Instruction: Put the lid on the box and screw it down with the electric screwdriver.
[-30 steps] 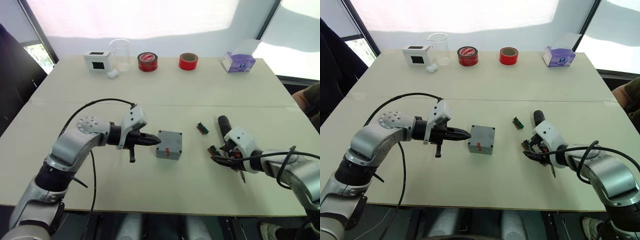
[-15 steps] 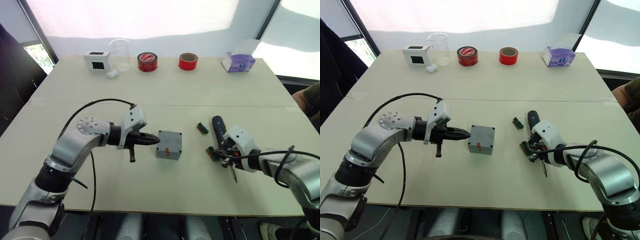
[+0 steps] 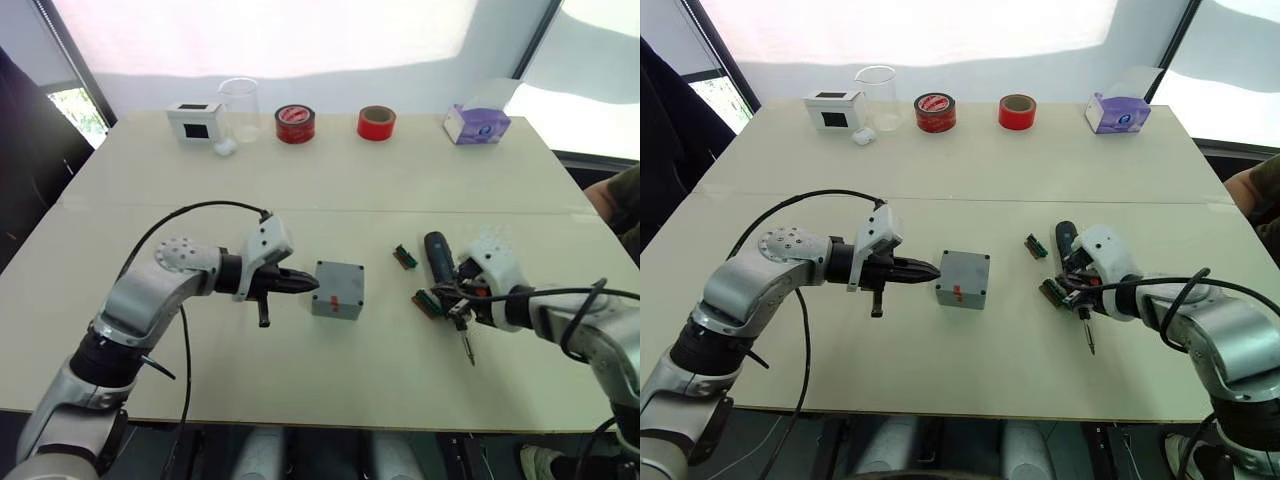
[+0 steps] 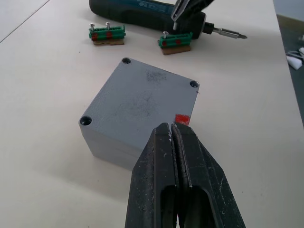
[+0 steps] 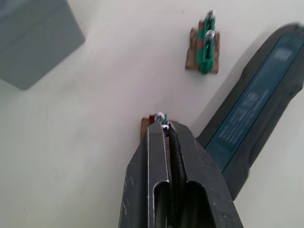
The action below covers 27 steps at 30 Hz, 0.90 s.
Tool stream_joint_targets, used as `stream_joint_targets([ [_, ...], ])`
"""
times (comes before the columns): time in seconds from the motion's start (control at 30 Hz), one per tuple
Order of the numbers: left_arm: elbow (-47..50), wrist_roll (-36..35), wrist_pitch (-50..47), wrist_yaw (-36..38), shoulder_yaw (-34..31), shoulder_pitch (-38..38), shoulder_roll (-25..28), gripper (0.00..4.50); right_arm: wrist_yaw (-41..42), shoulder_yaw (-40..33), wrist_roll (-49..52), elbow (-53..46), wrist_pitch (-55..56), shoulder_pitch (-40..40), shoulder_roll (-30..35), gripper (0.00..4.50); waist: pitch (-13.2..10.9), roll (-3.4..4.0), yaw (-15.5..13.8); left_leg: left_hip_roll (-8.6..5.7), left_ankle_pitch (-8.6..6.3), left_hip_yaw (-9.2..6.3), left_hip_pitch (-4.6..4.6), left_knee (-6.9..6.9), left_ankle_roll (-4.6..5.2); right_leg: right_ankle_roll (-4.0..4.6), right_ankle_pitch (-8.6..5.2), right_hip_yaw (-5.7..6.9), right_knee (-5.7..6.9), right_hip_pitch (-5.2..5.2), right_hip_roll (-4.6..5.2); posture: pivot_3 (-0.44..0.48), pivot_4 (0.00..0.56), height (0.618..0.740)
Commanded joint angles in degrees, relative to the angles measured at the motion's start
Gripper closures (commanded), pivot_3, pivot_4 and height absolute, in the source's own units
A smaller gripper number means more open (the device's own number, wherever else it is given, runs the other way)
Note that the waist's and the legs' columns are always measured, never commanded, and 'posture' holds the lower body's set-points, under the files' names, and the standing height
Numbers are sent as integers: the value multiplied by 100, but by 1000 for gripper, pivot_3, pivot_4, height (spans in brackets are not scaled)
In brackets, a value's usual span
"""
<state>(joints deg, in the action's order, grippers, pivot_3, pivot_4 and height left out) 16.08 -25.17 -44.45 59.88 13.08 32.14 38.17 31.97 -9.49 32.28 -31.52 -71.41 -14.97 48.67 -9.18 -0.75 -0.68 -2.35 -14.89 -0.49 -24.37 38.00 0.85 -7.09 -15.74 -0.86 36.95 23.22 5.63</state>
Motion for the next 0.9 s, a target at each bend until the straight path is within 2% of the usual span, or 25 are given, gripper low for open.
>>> stream_joint_targets([
  [0.03,-47,-68,53,53,-155,56,62,4500,49,-358,337,-220,-259,-483,23,4421,0,0,4,0,0,0,0,0,0,0,0,0,0,1,0,0,150,740],
  [0.13,-161,-125,20,46,-247,91,59,4500,12,-363,456,-241,-351,-741,-31,4421,0,0,6,1,0,0,0,0,0,0,0,-1,1,2,0,0,150,740],
  [0.2,-434,-290,-124,15,-532,170,57,4500,141,-280,753,-372,-106,-1061,-356,4421,0,0,7,2,0,0,0,0,0,0,0,-2,0,1,0,0,150,740],
  [0.33,-731,-393,-249,14,-895,39,286,4500,260,407,624,-442,735,-1120,-932,4421,0,0,49,8,0,-2,1,-2,0,0,0,1,3,5,-5,0,150,740],
  [0.63,-320,-539,-457,-190,-978,-229,288,4500,260,1207,75,13,1531,-1047,-1046,4421,-2,1,6,-4,0,0,-4,8,1,-1,1,1,4,4,3,0,150,740],
  [0.9,-59,-709,-644,-387,-997,-254,287,4500,371,1560,-316,408,2010,-1058,-1071,4421,-2,1,22,-2,0,0,-4,5,0,-1,0,-1,4,8,1,0,150,740],
])
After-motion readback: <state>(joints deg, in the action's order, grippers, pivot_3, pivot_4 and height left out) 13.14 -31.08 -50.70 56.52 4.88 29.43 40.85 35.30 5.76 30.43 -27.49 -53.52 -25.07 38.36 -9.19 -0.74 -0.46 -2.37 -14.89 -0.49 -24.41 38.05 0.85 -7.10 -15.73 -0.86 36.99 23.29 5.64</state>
